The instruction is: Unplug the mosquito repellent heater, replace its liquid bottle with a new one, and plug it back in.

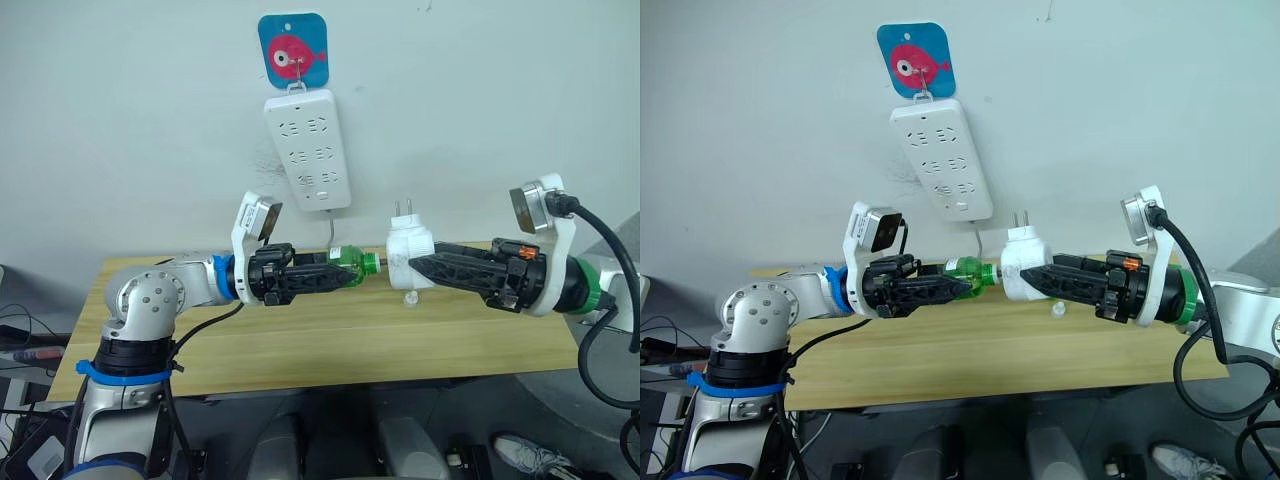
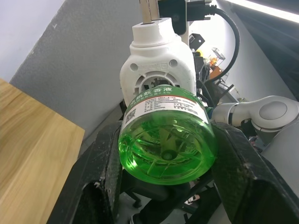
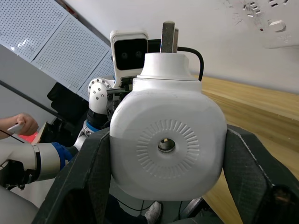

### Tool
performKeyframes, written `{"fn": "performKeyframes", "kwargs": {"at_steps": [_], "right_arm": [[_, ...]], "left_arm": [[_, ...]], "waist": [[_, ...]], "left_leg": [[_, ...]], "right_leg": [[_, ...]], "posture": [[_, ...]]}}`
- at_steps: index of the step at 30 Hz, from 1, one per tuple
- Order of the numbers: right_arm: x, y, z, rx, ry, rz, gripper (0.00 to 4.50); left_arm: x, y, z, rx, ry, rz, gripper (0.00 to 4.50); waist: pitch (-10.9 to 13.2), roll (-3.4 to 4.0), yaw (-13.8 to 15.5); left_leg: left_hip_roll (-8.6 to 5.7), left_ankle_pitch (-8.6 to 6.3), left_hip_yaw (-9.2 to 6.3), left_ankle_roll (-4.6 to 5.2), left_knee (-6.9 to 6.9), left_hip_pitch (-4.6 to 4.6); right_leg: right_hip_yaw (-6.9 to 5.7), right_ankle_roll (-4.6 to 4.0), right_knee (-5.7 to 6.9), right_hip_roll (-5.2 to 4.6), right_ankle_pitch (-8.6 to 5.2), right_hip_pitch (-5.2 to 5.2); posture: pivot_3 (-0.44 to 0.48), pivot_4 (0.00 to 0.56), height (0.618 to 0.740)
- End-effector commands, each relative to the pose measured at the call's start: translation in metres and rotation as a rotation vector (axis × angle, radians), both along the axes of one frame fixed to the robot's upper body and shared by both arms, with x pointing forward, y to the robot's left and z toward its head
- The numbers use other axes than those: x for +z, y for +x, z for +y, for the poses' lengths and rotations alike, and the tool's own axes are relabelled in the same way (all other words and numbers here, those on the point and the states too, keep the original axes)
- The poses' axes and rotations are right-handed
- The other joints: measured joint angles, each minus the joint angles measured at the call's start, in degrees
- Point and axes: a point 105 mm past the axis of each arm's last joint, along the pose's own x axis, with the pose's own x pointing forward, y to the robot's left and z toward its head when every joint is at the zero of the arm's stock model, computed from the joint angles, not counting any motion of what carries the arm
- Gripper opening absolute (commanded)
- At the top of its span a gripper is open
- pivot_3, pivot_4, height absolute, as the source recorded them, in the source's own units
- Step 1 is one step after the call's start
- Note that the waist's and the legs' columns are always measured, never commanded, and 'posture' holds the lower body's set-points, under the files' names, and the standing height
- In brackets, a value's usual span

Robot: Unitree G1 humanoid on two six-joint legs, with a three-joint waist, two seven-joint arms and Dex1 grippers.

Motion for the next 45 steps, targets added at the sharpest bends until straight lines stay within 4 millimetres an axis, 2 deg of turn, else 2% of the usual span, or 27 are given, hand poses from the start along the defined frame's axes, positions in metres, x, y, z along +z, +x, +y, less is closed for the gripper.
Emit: {"fn": "performKeyframes", "kwargs": {"at_steps": [1, 11, 20, 29, 42, 45], "right_arm": [[0.006, -0.023, 0.016, 0.140, 0.025, -0.027, 2.94], [0.007, -0.020, 0.016, 0.135, 0.047, -0.024, 2.94], [0.007, -0.026, 0.018, 0.171, 0.032, -0.028, 2.94], [0.006, -0.016, 0.021, 0.105, 0.005, -0.039, 2.94], [-0.001, -0.022, 0.030, 0.149, -0.039, -0.017, 2.94], [-0.003, -0.021, 0.029, 0.141, -0.043, -0.008, 3.90]], "left_arm": [[0.004, -0.006, -0.009, -0.040, -0.010, -0.040, 2.30], [0.001, -0.010, -0.009, -0.057, 0.005, -0.045, 2.30], [0.002, -0.001, -0.009, -0.006, -0.008, -0.047, 2.30], [0.003, -0.018, -0.013, -0.105, -0.006, -0.049, 2.30], [0.002, -0.019, -0.020, -0.112, -0.016, -0.059, 2.30], [0.003, -0.013, -0.020, -0.079, -0.030, -0.052, 2.30]], "waist": [[0.00, 0.00, 0.00], [0.00, 0.00, 0.00], [-0.01, 0.00, 0.02], [-0.01, 0.00, 0.01], [-0.01, 0.00, 0.02], [-0.04, 0.00, 0.15]], "left_leg": [[0.00, 0.00, 0.00, 0.00, 0.00, 0.00], [0.00, 0.00, 0.00, 0.00, 0.00, 0.00], [0.00, 0.00, -0.01, 0.00, 0.02, 0.01], [0.01, 0.00, -0.02, 0.00, 0.02, 0.01], [0.00, 0.00, -0.03, 0.00, 0.02, 0.00], [0.00, 0.00, -0.03, 0.00, 0.02, 0.00]], "right_leg": [[0.00, 0.00, 0.00, 0.00, 0.00, 0.00], [0.00, 0.00, 0.00, 0.00, 0.00, 0.00], [0.00, 0.00, 0.03, 0.00, 0.00, 0.01], [-0.01, 0.00, 0.03, 0.00, 0.00, 0.01], [-0.01, 0.00, 0.03, 0.00, 0.00, 0.01], [-0.01, 0.00, 0.02, 0.00, 0.00, 0.02]], "posture": [[-0.214, 0.154, 0.740], [-0.207, 0.158, 0.740], [-0.207, 0.158, 0.740], [-0.210, 0.159, 0.740], [-0.210, 0.160, 0.740], [-0.210, 0.160, 0.740]]}}
